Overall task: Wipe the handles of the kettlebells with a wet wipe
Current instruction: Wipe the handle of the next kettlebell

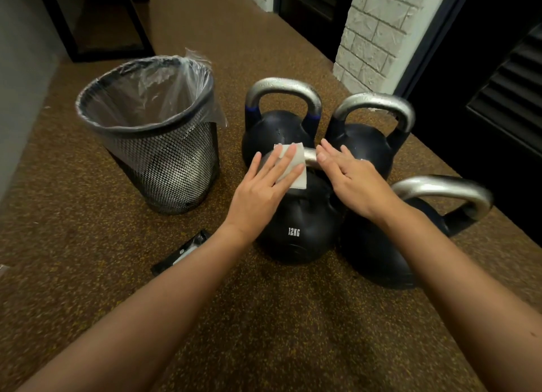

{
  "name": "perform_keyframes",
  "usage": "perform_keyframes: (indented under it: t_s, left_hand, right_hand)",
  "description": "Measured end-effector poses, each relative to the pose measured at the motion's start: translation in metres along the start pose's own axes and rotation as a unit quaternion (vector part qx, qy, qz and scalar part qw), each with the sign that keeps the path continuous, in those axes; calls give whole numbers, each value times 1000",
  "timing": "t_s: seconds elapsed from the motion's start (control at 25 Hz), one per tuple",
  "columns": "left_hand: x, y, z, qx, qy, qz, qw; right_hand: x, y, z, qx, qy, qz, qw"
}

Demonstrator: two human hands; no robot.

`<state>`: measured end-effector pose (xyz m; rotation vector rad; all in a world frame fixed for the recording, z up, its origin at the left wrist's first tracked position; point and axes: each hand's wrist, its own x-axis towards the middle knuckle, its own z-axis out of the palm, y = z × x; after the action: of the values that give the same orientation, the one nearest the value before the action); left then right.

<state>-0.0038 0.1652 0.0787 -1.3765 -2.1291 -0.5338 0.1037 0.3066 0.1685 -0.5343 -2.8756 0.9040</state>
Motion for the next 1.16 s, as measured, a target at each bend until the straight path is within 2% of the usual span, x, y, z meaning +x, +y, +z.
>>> perform_keyframes:
  t_s: [0.08,0.16,0.28,0.36,0.52,0.64,0.76,1.0,1.16]
  left_hand:
    - [9,-7,-5,-90,6,-92,992]
    - [14,-18,-6,-203,-2,-184,962]
    - [10,-24,-3,-284,4,-255,924]
    - [10,-19,-5,-305,17,-250,919]
    - [31,-1,-11,-304,9,-180,935]
    - [31,-7,-10,-297,35,-238,924]
    - [19,-20,-13,-284,25,-283,916]
    - [42,-7,-18,-288,5,-207,935]
    - [29,-31,-10,-290,-28,-290,912]
  right_hand:
    - [0,1,0,-4,-2,-1,1000]
    - [0,2,0,-6,-2,1,1000]
    - [0,0,-1,-1,-2,0,1000]
    - [0,-1,-1,0,-3,2,1000]
    - [1,-3,-1,-4,-2,8,1000]
    - [0,0,0,4,-3,4,1000]
    - [1,1,1,-1,-5,2,1000]
    - [2,-2,-1,-5,-8,9,1000]
    - [1,-1,0,-5,-12,6,1000]
